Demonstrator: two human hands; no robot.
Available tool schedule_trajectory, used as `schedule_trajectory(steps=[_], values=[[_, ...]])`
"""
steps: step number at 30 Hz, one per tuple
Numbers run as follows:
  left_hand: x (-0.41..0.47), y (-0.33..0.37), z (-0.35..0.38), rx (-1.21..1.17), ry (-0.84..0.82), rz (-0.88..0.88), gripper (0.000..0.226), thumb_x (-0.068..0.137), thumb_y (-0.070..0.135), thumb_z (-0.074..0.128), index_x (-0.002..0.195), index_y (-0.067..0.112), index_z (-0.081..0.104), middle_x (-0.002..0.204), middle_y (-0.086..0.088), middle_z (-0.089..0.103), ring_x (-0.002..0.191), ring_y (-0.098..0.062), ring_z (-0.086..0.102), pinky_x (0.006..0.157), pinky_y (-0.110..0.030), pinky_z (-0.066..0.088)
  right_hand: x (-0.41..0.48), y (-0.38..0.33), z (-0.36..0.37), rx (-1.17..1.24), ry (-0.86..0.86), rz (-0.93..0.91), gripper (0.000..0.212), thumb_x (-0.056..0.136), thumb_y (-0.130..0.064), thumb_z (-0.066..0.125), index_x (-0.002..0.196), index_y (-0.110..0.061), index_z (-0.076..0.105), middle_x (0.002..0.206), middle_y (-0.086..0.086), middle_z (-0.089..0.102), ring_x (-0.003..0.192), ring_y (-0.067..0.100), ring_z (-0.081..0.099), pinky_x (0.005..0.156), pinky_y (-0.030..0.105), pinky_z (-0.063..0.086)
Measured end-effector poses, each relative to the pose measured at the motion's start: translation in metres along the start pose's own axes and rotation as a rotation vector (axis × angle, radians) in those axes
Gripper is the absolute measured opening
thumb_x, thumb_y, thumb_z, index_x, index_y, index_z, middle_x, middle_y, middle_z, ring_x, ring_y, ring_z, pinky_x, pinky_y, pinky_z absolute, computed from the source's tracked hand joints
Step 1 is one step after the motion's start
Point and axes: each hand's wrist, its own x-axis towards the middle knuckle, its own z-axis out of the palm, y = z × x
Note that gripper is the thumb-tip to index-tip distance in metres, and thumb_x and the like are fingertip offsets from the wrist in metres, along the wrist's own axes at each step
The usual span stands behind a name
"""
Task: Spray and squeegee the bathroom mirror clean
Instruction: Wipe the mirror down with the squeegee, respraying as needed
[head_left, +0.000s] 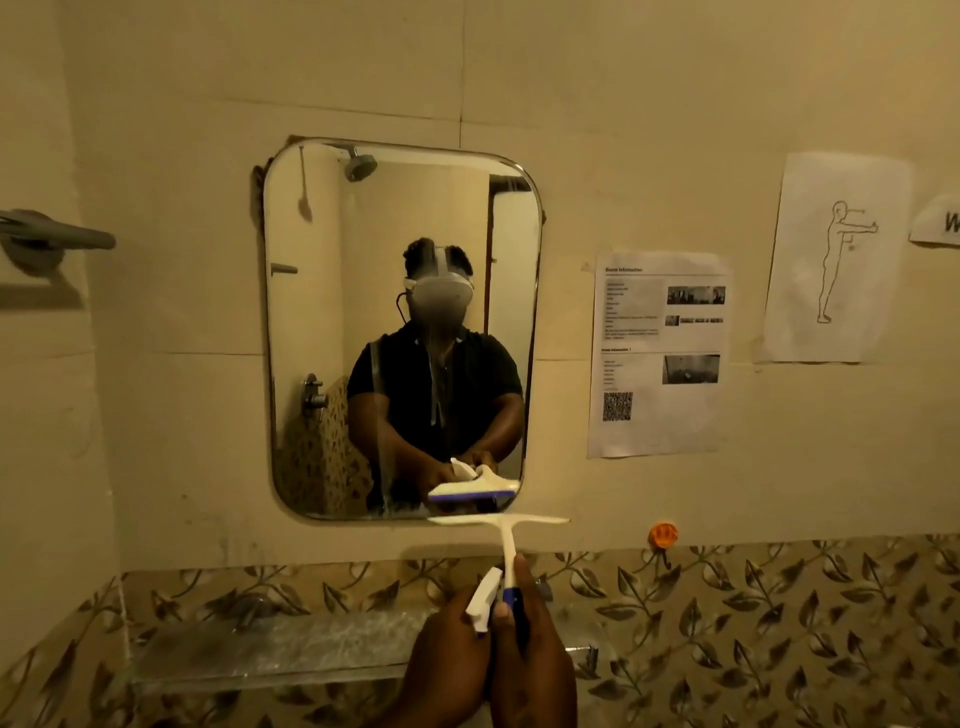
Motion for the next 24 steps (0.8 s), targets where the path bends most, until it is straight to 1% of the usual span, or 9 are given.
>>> schedule_trajectory(steps=[3,5,6,8,12,14,17,20,24], values=[[0.006,0.032,-0.032,-0.041,0.022,0.018,0.028,0.100,0.042,0.054,0.124,0.057,0.055,0.093,0.030,0.061,0.072,0.011,0.058,0.057,-0.002,0.046,0.008,-0.039,0.003,0.028,-0.028,-0.068,0.046,0.100,-0.032,0.054,0.132,-0.061,0.037,0.120,-0.035,0.053,0.114,-0.002,0.056,0.088,0.009,0.043],[0.019,0.055,-0.059,-0.053,0.071,0.084,0.035,0.096,0.045,0.059,0.129,0.057,0.053,0.090,0.018,0.069,0.068,-0.006,0.070,0.059,-0.024,0.061,0.016,-0.075,0.004,0.054,-0.047,-0.156,0.047,0.101,-0.037,0.051,0.138,-0.060,0.035,0.113,-0.046,0.046,0.107,-0.011,0.054,0.074,0.001,0.043],[0.024,0.068,-0.073,-0.051,0.095,0.117,0.040,0.091,0.050,0.061,0.129,0.060,0.052,0.093,0.012,0.073,0.071,-0.015,0.074,0.061,-0.039,0.064,0.021,-0.095,0.004,0.052,-0.053,-0.213,0.048,0.102,-0.040,0.049,0.143,-0.057,0.033,0.113,-0.049,0.043,0.106,-0.013,0.053,0.074,0.001,0.043],[0.035,0.096,-0.103,-0.012,0.156,0.163,0.044,0.085,0.058,0.063,0.127,0.058,0.054,0.104,0.007,0.074,0.081,-0.020,0.075,0.065,-0.050,0.063,0.035,-0.135,0.006,0.055,-0.074,-0.307,0.049,0.103,-0.042,0.045,0.148,-0.054,0.031,0.112,-0.049,0.041,0.101,-0.017,0.051,0.077,0.005,0.042],[0.063,0.166,-0.174,0.164,0.254,0.274,0.040,0.093,0.048,0.064,0.132,0.039,0.055,0.107,0.004,0.072,0.075,-0.018,0.072,0.064,-0.037,0.063,0.074,-0.216,0.012,0.114,-0.075,-0.382,0.048,0.104,-0.039,0.042,0.148,-0.055,0.030,0.125,-0.020,0.052,0.101,-0.001,0.054,0.082,0.022,0.048],[0.075,0.198,-0.209,0.268,0.330,0.341,0.042,0.090,0.055,0.063,0.130,0.040,0.058,0.102,0.007,0.075,0.069,-0.018,0.072,0.069,-0.042,0.063,0.093,-0.254,0.019,0.120,-0.046,-0.421,0.046,0.103,-0.040,0.042,0.142,-0.061,0.030,0.138,-0.011,0.056,0.114,0.010,0.059,0.093,0.037,0.054],[0.090,0.235,-0.247,0.404,0.394,0.396,0.049,0.090,0.060,0.059,0.130,0.033,0.057,0.095,0.002,0.076,0.062,-0.018,0.072,0.071,-0.042,0.063,0.108,-0.300,0.029,0.124,-0.035,-0.439,0.044,0.097,-0.046,0.042,0.134,-0.066,0.032,0.138,-0.003,0.059,0.117,0.023,0.062,0.098,0.056,0.051],[0.094,0.269,-0.269,0.430,0.429,0.415,0.051,0.095,0.051,0.060,0.138,0.024,0.052,0.096,0.001,0.073,0.057,-0.014,0.070,0.057,-0.028,0.054,0.109,-0.330,0.032,0.117,-0.055,-0.472,0.047,0.103,-0.033,0.042,0.148,-0.046,0.034,0.145,-0.001,0.051,0.106,0.015,0.059,0.099,0.048,0.053],[0.102,0.289,-0.275,0.444,0.443,0.411,0.048,0.096,0.049,0.060,0.133,0.019,0.055,0.089,0.000,0.069,0.059,-0.019,0.072,0.057,-0.027,0.049,0.115,-0.346,0.035,0.043,-0.027,-0.509,0.049,0.106,-0.025,0.041,0.154,-0.033,0.032,0.149,0.001,0.047,0.111,0.013,0.052,0.100,0.035,0.047]])
